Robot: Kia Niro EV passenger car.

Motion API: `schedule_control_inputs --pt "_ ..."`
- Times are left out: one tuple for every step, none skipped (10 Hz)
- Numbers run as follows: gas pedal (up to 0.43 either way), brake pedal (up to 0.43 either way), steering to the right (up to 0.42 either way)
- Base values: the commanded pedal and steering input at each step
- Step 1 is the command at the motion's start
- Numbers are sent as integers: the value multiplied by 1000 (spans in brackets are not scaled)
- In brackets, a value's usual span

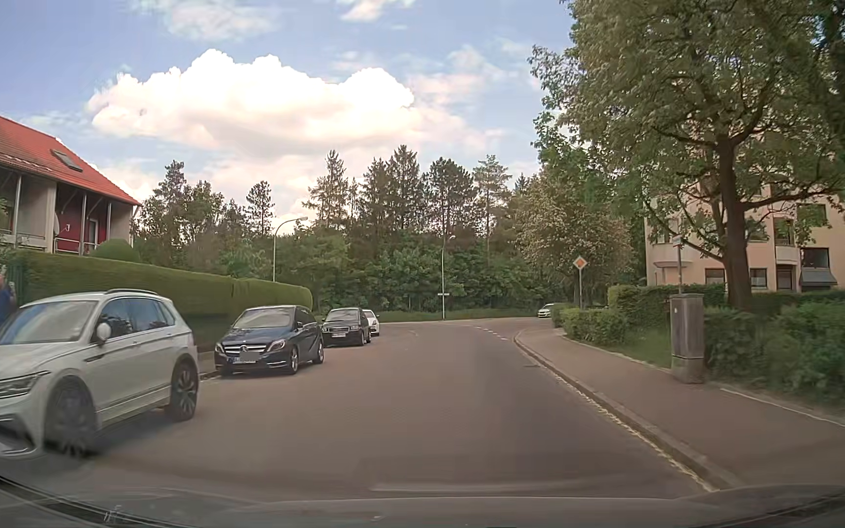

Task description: Follow the waypoints while adhering to traffic rules and regulations

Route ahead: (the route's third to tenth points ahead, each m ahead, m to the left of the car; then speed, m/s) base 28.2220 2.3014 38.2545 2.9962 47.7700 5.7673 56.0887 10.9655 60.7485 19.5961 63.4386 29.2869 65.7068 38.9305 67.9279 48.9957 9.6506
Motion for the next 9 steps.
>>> schedule_control_inputs --pt "0 18 -1" --pt "0 18 -1" --pt "0 18 -1" --pt "0 18 -1" --pt "0 18 -1" --pt "0 18 -1" --pt "0 18 1" --pt "0 18 1" --pt "0 18 1"
